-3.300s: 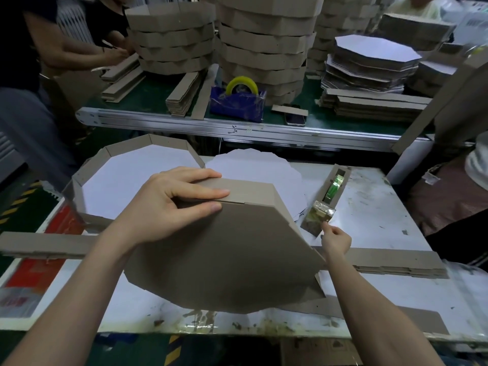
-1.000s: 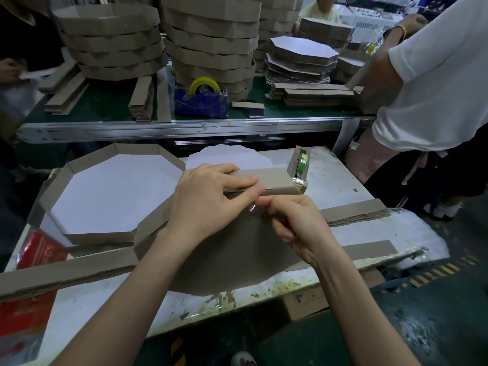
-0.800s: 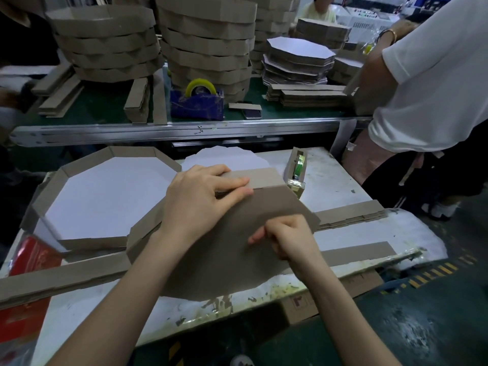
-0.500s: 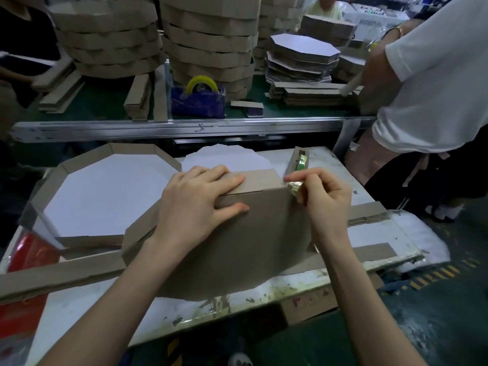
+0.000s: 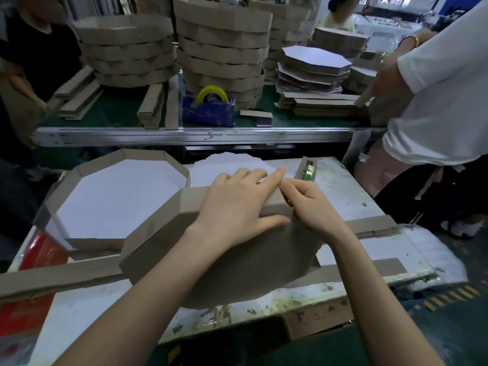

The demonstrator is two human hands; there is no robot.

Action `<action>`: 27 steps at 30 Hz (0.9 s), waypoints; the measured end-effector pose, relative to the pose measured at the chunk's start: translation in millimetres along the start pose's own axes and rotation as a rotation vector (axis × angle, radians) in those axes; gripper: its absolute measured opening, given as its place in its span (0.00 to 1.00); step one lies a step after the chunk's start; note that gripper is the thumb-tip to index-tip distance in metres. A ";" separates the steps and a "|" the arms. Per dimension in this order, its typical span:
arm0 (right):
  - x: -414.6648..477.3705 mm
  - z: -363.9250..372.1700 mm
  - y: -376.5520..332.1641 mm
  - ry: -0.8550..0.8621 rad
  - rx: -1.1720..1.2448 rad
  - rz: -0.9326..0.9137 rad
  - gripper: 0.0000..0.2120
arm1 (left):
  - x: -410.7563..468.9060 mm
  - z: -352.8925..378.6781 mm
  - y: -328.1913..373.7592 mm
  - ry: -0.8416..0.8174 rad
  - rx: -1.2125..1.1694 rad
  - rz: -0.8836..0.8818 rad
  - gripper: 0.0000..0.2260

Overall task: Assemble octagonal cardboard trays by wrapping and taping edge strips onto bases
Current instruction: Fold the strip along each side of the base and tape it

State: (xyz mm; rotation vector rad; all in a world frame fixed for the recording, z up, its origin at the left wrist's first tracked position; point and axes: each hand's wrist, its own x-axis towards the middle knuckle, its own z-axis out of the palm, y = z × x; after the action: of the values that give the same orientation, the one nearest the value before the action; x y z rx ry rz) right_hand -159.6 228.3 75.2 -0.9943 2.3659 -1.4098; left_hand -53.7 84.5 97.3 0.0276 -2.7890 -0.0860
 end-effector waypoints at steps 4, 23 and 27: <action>-0.4 -12.8 8.2 -0.073 -0.016 0.044 0.25 | 4.5 3.7 -0.8 -0.017 0.019 -0.008 0.41; 30.4 0.7 -50.2 -0.338 -0.166 -0.073 0.12 | -57.3 3.2 -54.4 0.136 -0.428 -0.211 0.35; 26.5 6.7 -52.0 -0.305 -0.165 -0.058 0.12 | -55.9 3.5 -58.7 0.104 -0.394 -0.173 0.34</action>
State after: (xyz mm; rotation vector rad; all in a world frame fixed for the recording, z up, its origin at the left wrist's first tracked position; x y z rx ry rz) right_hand -153.2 190.3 119.4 -1.2315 2.2664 -1.0073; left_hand -1.9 27.8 71.1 0.1697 -2.6111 -0.6541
